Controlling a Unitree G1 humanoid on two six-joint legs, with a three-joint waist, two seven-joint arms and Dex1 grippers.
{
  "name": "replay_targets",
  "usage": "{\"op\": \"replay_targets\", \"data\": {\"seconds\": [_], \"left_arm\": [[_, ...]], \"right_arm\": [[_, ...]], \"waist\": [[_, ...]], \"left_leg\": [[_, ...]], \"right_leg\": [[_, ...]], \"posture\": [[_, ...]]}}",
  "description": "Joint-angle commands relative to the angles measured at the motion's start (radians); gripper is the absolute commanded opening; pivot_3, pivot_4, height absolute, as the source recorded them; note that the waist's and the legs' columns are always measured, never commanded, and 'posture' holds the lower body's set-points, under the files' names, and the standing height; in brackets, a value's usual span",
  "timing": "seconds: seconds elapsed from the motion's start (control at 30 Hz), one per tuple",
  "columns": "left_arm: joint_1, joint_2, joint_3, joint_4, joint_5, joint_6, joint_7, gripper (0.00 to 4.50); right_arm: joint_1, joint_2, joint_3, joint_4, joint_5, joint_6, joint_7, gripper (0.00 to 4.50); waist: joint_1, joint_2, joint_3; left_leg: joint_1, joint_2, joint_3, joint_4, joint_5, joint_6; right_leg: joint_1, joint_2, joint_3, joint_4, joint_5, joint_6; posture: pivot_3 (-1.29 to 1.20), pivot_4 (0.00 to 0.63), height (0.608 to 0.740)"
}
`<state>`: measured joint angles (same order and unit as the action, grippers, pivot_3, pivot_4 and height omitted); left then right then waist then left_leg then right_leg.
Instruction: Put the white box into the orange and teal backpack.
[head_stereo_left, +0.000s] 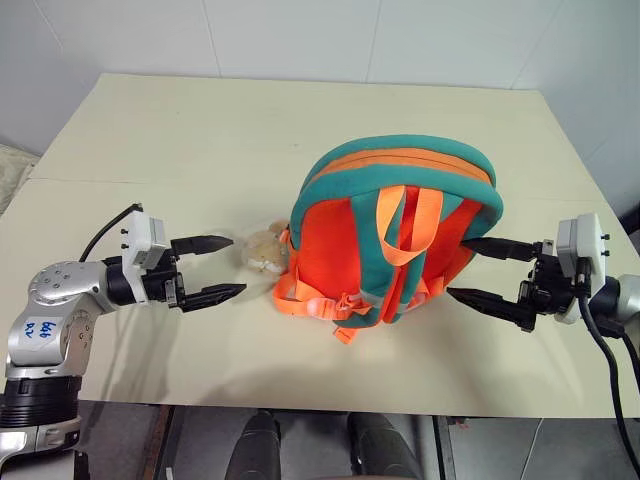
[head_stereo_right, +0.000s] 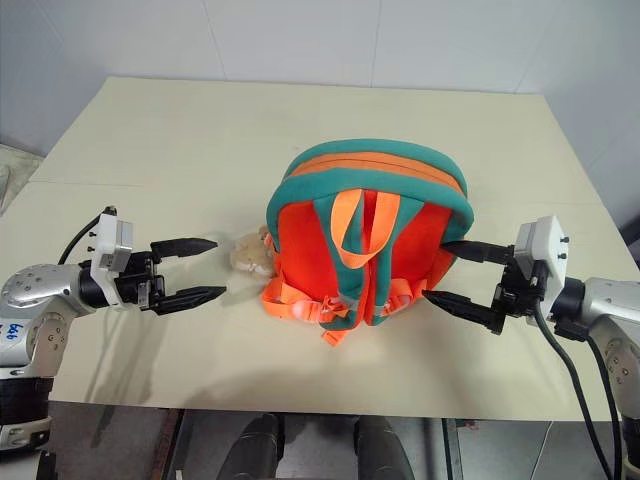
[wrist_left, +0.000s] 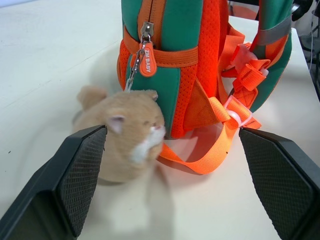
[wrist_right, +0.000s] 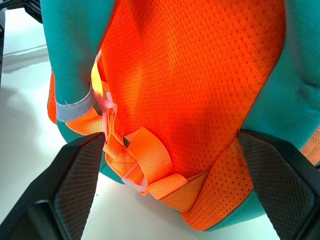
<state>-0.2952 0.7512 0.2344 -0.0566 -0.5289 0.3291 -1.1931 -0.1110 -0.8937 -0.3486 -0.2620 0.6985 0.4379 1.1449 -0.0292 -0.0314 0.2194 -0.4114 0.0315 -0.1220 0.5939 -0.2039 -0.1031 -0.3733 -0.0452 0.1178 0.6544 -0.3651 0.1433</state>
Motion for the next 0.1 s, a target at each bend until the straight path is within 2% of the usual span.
{"op": "replay_targets", "data": {"seconds": [0.03, 0.1], "left_arm": [[0.01, 0.002, 0.007, -0.035, -0.019, -0.019, -0.003, 4.5], [0.01, 0.002, 0.003, -0.028, -0.014, -0.028, -0.009, 4.5]], "right_arm": [[-0.01, -0.038, -0.046, 0.015, 0.027, 0.018, 0.03, 4.47], [-0.02, -0.041, -0.043, 0.022, 0.029, 0.023, 0.032, 4.47]], "waist": [[0.0, 0.0, 0.0], [0.0, 0.0, 0.0]], "left_leg": [[0.0, 0.0, 0.0, 0.0, 0.0, 0.0], [0.0, 0.0, 0.0, 0.0, 0.0, 0.0]], "right_leg": [[0.0, 0.0, 0.0, 0.0, 0.0, 0.0], [0.0, 0.0, 0.0, 0.0, 0.0, 0.0]], "posture": [[0.0, 0.15, 0.74], [0.0, 0.15, 0.74]]}}
